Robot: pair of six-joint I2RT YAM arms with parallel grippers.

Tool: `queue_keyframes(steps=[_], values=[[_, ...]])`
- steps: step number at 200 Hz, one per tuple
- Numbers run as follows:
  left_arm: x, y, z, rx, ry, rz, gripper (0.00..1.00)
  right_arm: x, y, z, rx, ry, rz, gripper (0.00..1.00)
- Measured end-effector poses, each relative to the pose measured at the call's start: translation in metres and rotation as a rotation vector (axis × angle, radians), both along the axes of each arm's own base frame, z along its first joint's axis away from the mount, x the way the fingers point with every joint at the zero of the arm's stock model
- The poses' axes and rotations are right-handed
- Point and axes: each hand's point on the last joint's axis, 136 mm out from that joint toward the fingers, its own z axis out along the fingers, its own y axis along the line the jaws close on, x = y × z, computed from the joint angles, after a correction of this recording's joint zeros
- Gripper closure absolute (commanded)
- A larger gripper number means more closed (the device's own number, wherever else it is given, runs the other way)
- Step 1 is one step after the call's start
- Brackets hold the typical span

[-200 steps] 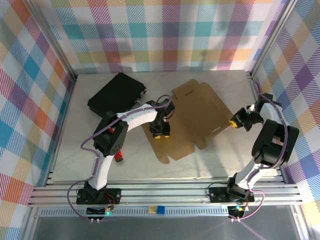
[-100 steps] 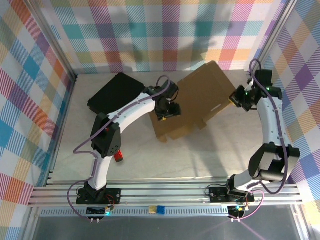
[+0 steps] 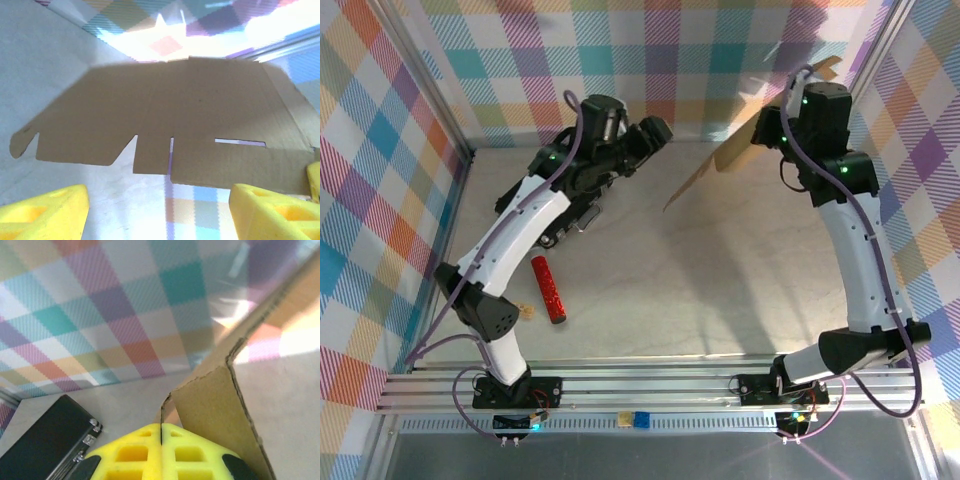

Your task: Fold the paper box

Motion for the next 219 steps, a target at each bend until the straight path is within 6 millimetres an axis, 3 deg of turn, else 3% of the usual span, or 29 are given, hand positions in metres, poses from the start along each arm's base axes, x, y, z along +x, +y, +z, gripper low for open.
queue_keyframes(steps=[19, 41, 69, 95, 123, 146, 185, 204, 219], values=[[0.006, 0.020, 0.001, -0.038, 0.005, 0.045, 0.25, -0.009, 0.041, 0.016, -0.105, -0.085, 0.133, 1.00], [0.016, 0.052, -0.001, -0.053, 0.017, 0.111, 0.23, -0.020, 0.102, 0.007, -0.219, -0.118, 0.328, 1.00], [0.021, 0.106, 0.001, -0.053, 0.018, 0.216, 0.23, -0.025, 0.171, -0.042, -0.289, -0.044, 0.565, 1.00], [0.015, 0.148, 0.005, -0.046, 0.015, 0.294, 0.23, -0.026, 0.211, -0.101, -0.324, 0.089, 0.705, 1.00], [0.004, 0.169, 0.001, -0.009, 0.026, 0.320, 0.23, -0.032, 0.242, -0.157, -0.353, 0.230, 0.805, 1.00], [-0.002, 0.172, -0.013, 0.048, 0.064, 0.306, 0.22, -0.043, 0.265, -0.178, -0.364, 0.281, 0.874, 1.00], [-0.009, 0.168, -0.073, 0.182, 0.230, 0.222, 0.21, -0.063, 0.283, -0.197, -0.384, 0.322, 0.938, 1.00], [-0.020, 0.167, -0.109, 0.232, 0.326, 0.180, 0.20, -0.074, 0.284, -0.214, -0.400, 0.354, 0.958, 1.00], [-0.028, 0.167, -0.125, 0.260, 0.372, 0.153, 0.20, -0.084, 0.282, -0.230, -0.421, 0.385, 0.975, 1.00]])
